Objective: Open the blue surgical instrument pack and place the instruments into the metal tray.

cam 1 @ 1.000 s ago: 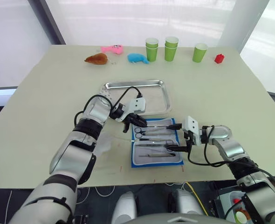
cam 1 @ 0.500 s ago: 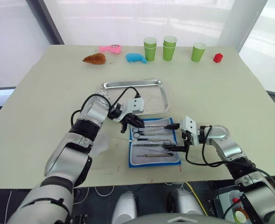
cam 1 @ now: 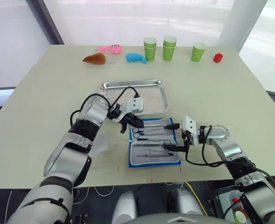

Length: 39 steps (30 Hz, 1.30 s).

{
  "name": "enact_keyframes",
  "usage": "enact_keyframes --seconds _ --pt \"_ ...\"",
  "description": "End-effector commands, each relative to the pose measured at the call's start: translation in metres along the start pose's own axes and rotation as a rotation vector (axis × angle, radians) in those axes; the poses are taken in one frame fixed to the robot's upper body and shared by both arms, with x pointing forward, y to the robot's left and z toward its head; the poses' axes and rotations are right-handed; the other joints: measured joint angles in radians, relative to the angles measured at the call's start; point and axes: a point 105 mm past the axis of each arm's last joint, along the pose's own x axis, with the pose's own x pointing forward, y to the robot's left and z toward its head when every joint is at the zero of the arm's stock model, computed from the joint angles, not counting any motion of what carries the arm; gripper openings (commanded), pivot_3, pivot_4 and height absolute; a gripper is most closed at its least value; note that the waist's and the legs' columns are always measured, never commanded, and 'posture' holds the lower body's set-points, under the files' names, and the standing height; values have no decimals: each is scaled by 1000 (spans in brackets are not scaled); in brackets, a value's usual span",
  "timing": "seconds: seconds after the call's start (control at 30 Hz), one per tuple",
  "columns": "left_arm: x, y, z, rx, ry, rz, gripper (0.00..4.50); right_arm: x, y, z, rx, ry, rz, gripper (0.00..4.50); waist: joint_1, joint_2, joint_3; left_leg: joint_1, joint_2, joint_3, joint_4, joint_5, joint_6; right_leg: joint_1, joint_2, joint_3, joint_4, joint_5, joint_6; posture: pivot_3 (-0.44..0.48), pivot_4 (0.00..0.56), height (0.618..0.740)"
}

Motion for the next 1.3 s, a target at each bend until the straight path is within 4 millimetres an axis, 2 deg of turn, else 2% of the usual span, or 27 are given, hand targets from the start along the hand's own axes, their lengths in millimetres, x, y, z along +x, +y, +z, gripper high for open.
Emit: enact_keyframes --seconds 0.03,0.57,1.3 --pt "-8 -2 -12 -11 64 1 60 -8 35 -91 227 324 37 4500 0 0 0 0 0 0 0 0 0 0 0 0 0 0 0 0 150 740" --pt "-20 -2 -9 -14 84 7 60 -7 36 -92 228 326 40 4500 0 0 0 0 0 0 0 0 0 0 0 0 0 0 0 0 150 740" --pt "-37 0 7 8 71 17 60 -5 37 -92 226 325 45 4500 0 0 1 0 1 0 0 0 0 0 1 1 0 0 0 0 150 740"
